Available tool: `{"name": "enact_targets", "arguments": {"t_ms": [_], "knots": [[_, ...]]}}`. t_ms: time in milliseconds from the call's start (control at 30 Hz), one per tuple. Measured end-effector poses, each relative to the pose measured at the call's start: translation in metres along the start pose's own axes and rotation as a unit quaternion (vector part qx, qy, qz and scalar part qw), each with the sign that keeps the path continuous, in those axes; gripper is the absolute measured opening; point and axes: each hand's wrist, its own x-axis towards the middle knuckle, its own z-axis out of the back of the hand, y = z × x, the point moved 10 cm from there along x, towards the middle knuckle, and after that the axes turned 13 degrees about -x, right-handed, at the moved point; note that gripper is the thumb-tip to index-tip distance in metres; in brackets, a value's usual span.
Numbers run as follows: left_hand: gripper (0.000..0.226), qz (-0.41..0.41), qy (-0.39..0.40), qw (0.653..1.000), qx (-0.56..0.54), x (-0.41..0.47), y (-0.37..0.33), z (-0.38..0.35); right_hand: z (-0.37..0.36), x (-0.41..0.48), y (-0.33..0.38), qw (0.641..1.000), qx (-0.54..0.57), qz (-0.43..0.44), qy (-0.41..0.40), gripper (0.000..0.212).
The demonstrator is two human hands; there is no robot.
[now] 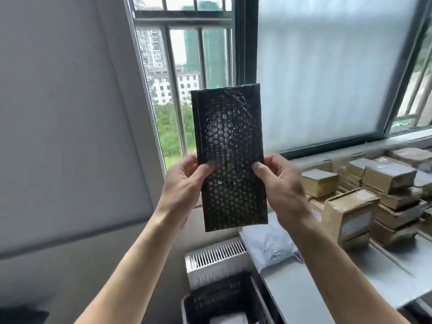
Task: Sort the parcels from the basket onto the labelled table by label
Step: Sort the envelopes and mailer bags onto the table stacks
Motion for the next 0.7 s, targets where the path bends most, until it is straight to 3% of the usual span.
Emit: {"name": "enact_targets", "arguments": {"t_ms": [100, 200, 267, 367, 433, 567, 700], "knots": [[0.014, -0.011, -0.014, 1.000, -0.021, 0.010, -0.017, -0.005, 0.001, 0.013, 0.019, 0.999, -0.025, 0.034, -0.011, 0.011], [0.010, -0.029, -0.035, 0.999, -0.011, 0.019, -0.028, -0.010, 0.003, 0.018, 0.042, 0.982, -0.145, 0.107, -0.052, 0.053], [0.010, -0.045, -0.061, 0.997, -0.004, 0.024, -0.033, -0.011, -0.001, 0.009, 0.066, 0.949, -0.233, 0.194, -0.083, 0.081], [0.017, -0.062, -0.107, 0.992, 0.000, 0.027, -0.036, -0.012, -0.021, -0.011, 0.080, 0.884, -0.366, 0.269, -0.108, 0.099], [0.020, -0.067, -0.125, 0.990, -0.004, 0.026, -0.036, -0.014, -0.039, -0.016, 0.070, 0.863, -0.418, 0.268, -0.092, 0.104], [0.016, -0.052, -0.143, 0.988, -0.014, 0.022, -0.028, -0.022, -0.056, -0.003, 0.040, 0.866, -0.452, 0.209, -0.043, 0.112], [0.013, -0.026, -0.121, 0.991, -0.044, 0.016, -0.024, -0.032, -0.040, -0.006, 0.046, 0.901, -0.353, 0.237, -0.085, 0.080]]}}
